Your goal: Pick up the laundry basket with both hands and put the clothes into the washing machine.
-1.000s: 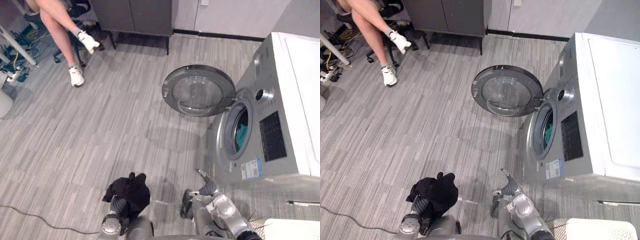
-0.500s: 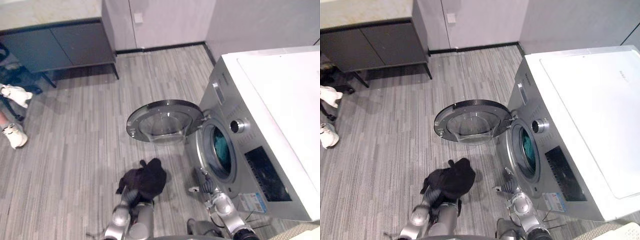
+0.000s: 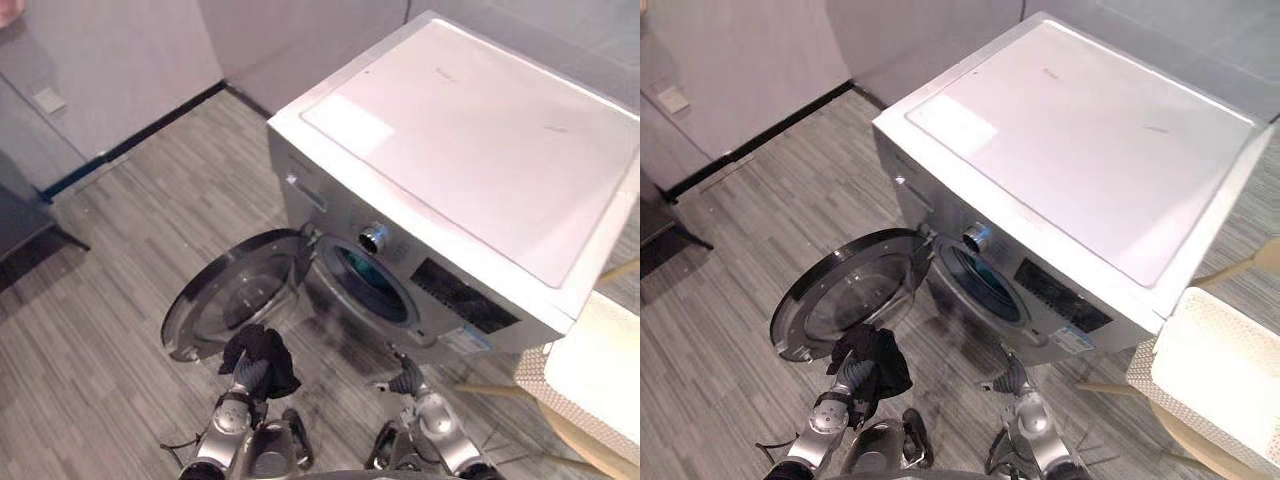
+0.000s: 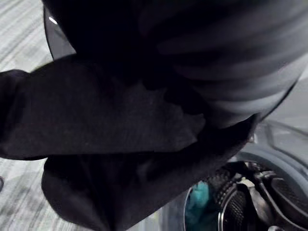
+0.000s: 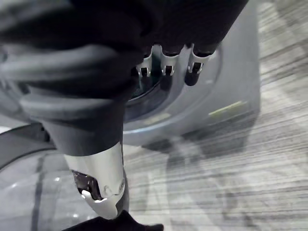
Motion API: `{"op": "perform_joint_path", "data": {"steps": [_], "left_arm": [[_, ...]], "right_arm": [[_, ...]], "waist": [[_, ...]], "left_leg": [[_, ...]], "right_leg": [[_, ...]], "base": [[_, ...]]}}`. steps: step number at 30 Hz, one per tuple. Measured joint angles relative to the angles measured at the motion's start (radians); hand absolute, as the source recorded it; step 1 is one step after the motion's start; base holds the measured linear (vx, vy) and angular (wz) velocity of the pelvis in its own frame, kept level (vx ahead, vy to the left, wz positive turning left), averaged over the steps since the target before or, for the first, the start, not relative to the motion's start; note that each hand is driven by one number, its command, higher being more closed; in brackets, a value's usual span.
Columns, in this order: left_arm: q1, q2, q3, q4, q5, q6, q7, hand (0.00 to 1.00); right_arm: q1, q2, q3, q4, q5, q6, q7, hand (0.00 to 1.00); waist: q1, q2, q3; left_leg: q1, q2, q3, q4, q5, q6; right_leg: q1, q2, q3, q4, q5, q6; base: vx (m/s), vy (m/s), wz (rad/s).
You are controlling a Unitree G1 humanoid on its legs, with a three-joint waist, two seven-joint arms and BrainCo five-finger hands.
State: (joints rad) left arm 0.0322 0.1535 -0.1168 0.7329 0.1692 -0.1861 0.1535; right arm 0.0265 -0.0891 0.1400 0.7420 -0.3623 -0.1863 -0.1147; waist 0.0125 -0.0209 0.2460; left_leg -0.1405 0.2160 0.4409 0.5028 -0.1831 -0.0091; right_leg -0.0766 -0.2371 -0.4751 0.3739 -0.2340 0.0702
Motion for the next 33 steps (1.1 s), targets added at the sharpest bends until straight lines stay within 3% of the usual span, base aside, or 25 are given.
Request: {"op": "perform_joint_path", "data": {"steps": [1, 2, 3, 5, 7, 8, 9, 11, 13, 15, 17, 19, 25, 29, 33], "left_arm": [[0.003, -0.001, 0.000, -0.001, 0.000, 0.001, -0.001, 1.00], [0.033, -0.008, 0.001, -0.023, -0.002, 0.003, -0.001, 1.00], [0.050, -0.022, -0.002, -0.033, -0.002, 0.002, -0.003, 1.00], [0.053, -0.043, -0.009, -0.034, -0.005, 0.002, -0.006, 1.00], [0.040, -0.044, -0.014, -0.034, -0.009, 0.002, -0.014, 1.00], [0.029, -0.043, -0.015, -0.032, -0.010, 0.002, -0.016, 1.00], [0.008, -0.038, -0.030, -0.030, -0.013, 0.002, -0.015, 1.00], [-0.024, -0.027, -0.038, -0.035, -0.023, 0.002, -0.015, 1.00], [-0.049, -0.021, -0.039, -0.055, -0.034, 0.002, -0.006, 1.00], [-0.063, -0.012, -0.038, -0.087, -0.040, 0.001, 0.018, 1.00], [-0.121, -0.007, -0.034, -0.105, -0.039, 0.003, 0.043, 1.00], [-0.178, -0.011, -0.032, -0.140, -0.039, 0.006, 0.061, 1.00], [-0.262, -0.035, 0.029, -0.369, -0.070, 0.004, 0.130, 1.00], [-0.387, -0.051, 0.119, -0.542, -0.098, 0.004, 0.210, 1.00], [-0.598, -0.005, 0.197, -0.645, -0.095, 0.014, 0.325, 1.00]], "right_arm": [[0.004, -0.003, -0.004, 0.000, 0.002, 0.000, -0.002, 0.00], [0.013, -0.020, -0.004, 0.001, 0.021, 0.001, -0.017, 0.00], [0.008, -0.028, -0.006, 0.002, 0.039, 0.002, -0.020, 0.00], [0.001, -0.045, -0.041, 0.010, 0.047, 0.011, -0.040, 0.00], [-0.009, -0.048, -0.070, 0.028, 0.062, 0.018, -0.057, 0.00], [-0.018, -0.051, -0.073, 0.032, 0.072, 0.019, -0.059, 0.00], [-0.021, -0.047, -0.071, 0.032, 0.080, 0.019, -0.058, 0.00], [-0.023, -0.041, -0.071, 0.030, 0.083, 0.017, -0.057, 0.00], [-0.048, -0.045, -0.074, 0.029, 0.101, 0.017, -0.058, 0.00], [-0.098, -0.051, -0.074, 0.028, 0.121, 0.018, -0.060, 0.00], [-0.153, -0.058, -0.083, 0.013, 0.146, 0.018, -0.064, 0.00], [-0.168, -0.057, -0.094, -0.027, 0.173, 0.019, -0.084, 0.00], [-0.179, -0.033, -0.112, -0.228, 0.240, 0.016, -0.109, 0.00], [-0.180, 0.006, -0.121, -0.450, 0.277, 0.003, -0.132, 0.00], [-0.173, 0.031, -0.132, -0.610, 0.309, -0.007, -0.144, 0.00]], "waist": [[0.000, 0.002, 0.001], [0.002, 0.015, 0.002], [0.003, 0.023, 0.002], [0.001, 0.025, 0.003], [-0.001, 0.030, 0.006], [0.003, 0.044, 0.013], [-0.001, 0.021, 0.017], [-0.005, 0.009, 0.041], [-0.012, 0.022, 0.090], [-0.017, 0.032, 0.133], [-0.037, 0.038, 0.198], [-0.043, 0.030, 0.225], [-0.049, 0.018, 0.271], [-0.049, 0.012, 0.280], [-0.052, 0.005, 0.284]], "left_leg": [[-0.009, 0.014, -0.008, 0.040, 0.000, 0.000], [-0.042, 0.053, -0.079, 0.163, 0.002, 0.002], [-0.085, 0.047, -0.171, 0.230, -0.014, -0.017], [-0.093, -0.014, -0.315, 0.156, -0.073, -0.063], [-0.100, -0.056, -0.412, 0.031, -0.074, -0.064], [-0.089, -0.068, -0.449, -0.034, -0.056, -0.094], [-0.087, -0.095, -0.415, -0.029, -0.051, -0.087], [-0.111, -0.114, -0.384, 0.016, -0.052, -0.086], [-0.150, -0.111, -0.354, 0.111, -0.076, -0.063], [-0.221, -0.096, -0.331, 0.227, -0.135, -0.050], [-0.306, -0.075, -0.315, 0.355, -0.235, -0.024], [-0.410, -0.057, -0.308, 0.480, -0.287, -0.016], [-0.654, -0.006, -0.330, 0.741, -0.359, -0.013], [-0.857, 0.034, -0.361, 0.913, -0.387, -0.024], [-1.028, 0.064, -0.391, 1.035, -0.398, -0.029]], "right_leg": [[0.003, 0.013, 0.016, -0.008, 0.002, 0.001], [0.016, 0.044, 0.070, -0.015, 0.004, -0.003], [0.016, 0.056, 0.108, -0.014, 0.006, -0.006], [-0.009, 0.057, 0.172, 0.001, 0.007, -0.007], [-0.049, 0.058, 0.236, 0.035, 0.009, -0.003], [-0.076, 0.063, 0.273, 0.064, 0.008, 0.011], [-0.111, 0.051, 0.321, 0.071, 0.013, 0.029], [-0.142, 0.023, 0.350, 0.097, 0.016, 0.034], [-0.195, 0.015, 0.380, 0.164, 0.016, 0.034], [-0.287, 0.017, 0.433, 0.277, -0.009, 0.070], [-0.394, 0.024, 0.469, 0.399, -0.058, 0.092], [-0.509, 0.024, 0.496, 0.518, -0.096, 0.086], [-0.760, 0.031, 0.523, 0.777, -0.161, 0.083], [-0.969, 0.053, 0.535, 0.954, -0.194, 0.074], [-1.149, 0.073, 0.546, 1.087, -0.216, 0.057]], "base": [[0.05, -0.160, -1.05], [0.08, -0.022, -1.10], [0.09, 0.019, -1.13], [0.09, 0.128, -1.06], [0.05, 0.211, -1.10], [0.03, 0.270, -0.91], [0.03, 0.220, -0.84], [-0.05, 0.178, -0.46], [-0.15, 0.195, -0.46], [-0.16, 0.107, -0.59], [-0.21, 0.083, -0.38], [-0.25, 0.057, -0.21], [-0.17, 0.002, -0.10], [-0.10, -0.082, -0.13], [-0.08, -0.120, -0.10]]}}
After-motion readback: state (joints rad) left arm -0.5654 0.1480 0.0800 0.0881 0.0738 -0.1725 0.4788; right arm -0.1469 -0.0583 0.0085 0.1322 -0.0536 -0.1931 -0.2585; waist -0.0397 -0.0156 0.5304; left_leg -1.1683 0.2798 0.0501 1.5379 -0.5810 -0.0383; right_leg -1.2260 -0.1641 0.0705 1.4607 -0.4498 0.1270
